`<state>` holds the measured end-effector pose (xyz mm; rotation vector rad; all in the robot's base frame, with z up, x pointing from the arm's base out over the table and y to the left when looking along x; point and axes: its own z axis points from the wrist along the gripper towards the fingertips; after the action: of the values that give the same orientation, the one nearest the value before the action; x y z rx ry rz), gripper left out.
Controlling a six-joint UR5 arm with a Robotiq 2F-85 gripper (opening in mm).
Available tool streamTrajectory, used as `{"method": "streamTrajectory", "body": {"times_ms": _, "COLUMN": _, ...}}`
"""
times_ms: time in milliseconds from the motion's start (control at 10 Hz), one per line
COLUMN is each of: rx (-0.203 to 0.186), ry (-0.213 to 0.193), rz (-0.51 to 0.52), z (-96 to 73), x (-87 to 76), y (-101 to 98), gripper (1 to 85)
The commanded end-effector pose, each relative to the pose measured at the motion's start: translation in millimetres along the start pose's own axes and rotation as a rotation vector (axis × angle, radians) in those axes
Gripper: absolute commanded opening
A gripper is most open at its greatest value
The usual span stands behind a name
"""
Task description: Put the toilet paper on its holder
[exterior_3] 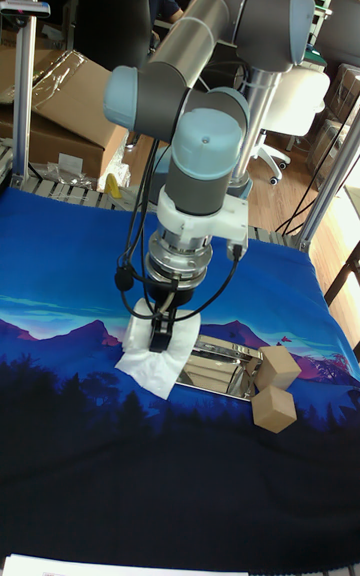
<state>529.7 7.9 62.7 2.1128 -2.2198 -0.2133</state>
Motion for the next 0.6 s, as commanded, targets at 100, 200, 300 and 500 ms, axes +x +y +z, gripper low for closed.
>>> {"method": "streamTrajectory", "body": {"times_ms": 100, "rx": -0.007, "ry": -0.005, "rz": 0.003, "z": -4.8, "x": -6.7, "y": -0.7, "gripper": 50.3}}
{"method": "streamTrajectory", "body": {"times_ms": 200, "rx": -0.007, "ry": -0.003, "rz": 0.002, "z": -5.2, "x": -7.0, "y": -1.0, "gripper": 50.3}}
{"method": "streamTrajectory", "body": {"times_ms": 300, "rx": -0.008, "ry": -0.003, "rz": 0.001, "z": -5.9, "x": -8.6, "y": -1.4, "gripper": 50.3}}
{"method": "streamTrajectory", "body": {"times_ms": 500, "rx": -0.018, "ry": -0.012, "rz": 0.001, "z": -10.6, "x": -20.0, "y": -0.9, "gripper": 51.3}}
